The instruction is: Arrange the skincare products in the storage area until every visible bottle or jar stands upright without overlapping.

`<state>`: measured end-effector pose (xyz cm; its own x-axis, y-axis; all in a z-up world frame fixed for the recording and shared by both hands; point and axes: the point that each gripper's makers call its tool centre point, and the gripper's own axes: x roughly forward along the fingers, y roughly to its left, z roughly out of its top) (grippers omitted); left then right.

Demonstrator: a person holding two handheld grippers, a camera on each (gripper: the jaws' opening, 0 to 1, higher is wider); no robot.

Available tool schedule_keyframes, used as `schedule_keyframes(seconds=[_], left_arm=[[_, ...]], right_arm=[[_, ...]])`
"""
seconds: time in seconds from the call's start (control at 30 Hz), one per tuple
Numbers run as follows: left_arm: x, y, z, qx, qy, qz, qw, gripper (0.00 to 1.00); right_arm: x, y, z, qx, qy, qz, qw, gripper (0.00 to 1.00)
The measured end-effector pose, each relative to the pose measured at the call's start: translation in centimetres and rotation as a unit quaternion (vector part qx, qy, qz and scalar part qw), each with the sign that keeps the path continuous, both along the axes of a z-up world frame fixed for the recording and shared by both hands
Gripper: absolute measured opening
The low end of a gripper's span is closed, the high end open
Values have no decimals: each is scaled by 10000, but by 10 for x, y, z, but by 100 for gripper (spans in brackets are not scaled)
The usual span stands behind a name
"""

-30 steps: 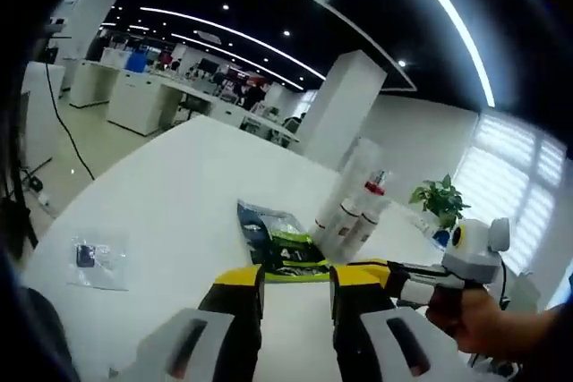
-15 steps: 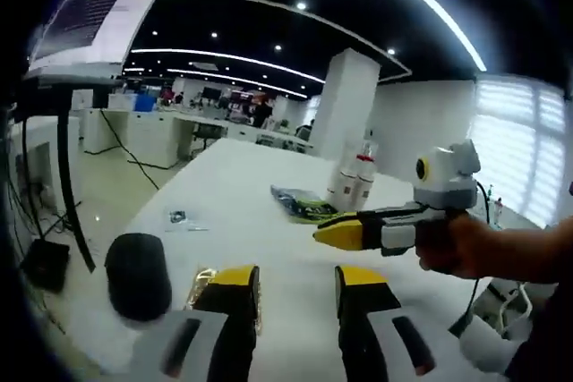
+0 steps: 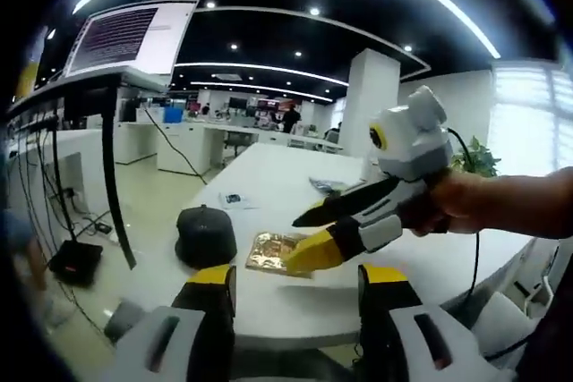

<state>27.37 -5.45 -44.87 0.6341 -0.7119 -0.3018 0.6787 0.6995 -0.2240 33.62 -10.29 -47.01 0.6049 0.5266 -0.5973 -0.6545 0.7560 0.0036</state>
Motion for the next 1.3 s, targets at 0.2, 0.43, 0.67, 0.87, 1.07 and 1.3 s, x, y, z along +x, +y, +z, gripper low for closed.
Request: schedule_keyframes(seconds=[0.2, 0.43, 0.67, 0.87, 1.07, 1.3], left_arm=[[6, 9, 1, 17, -84, 143, 9999, 55], [8, 9, -1, 24, -83, 169, 9998, 55], [10, 7, -2, -23, 93, 98, 9999, 56], [10, -14, -6, 256, 149, -444, 9986, 56], [17, -23, -15, 496, 442, -444, 9968, 58], [19, -32, -16, 715, 688, -550, 9935, 58]], right_arm=[[-2, 9, -8, -418, 167, 300, 9985, 52], [3, 12, -12, -675, 324, 405, 9964, 41], [0, 9, -13, -833, 487, 62, 9953, 40], [-15, 18, -8, -61, 803, -184, 9966, 46], [-20, 1, 5, 360, 709, -446, 9958, 44], [-23, 4, 16, 1169, 819, -347, 9891, 40]])
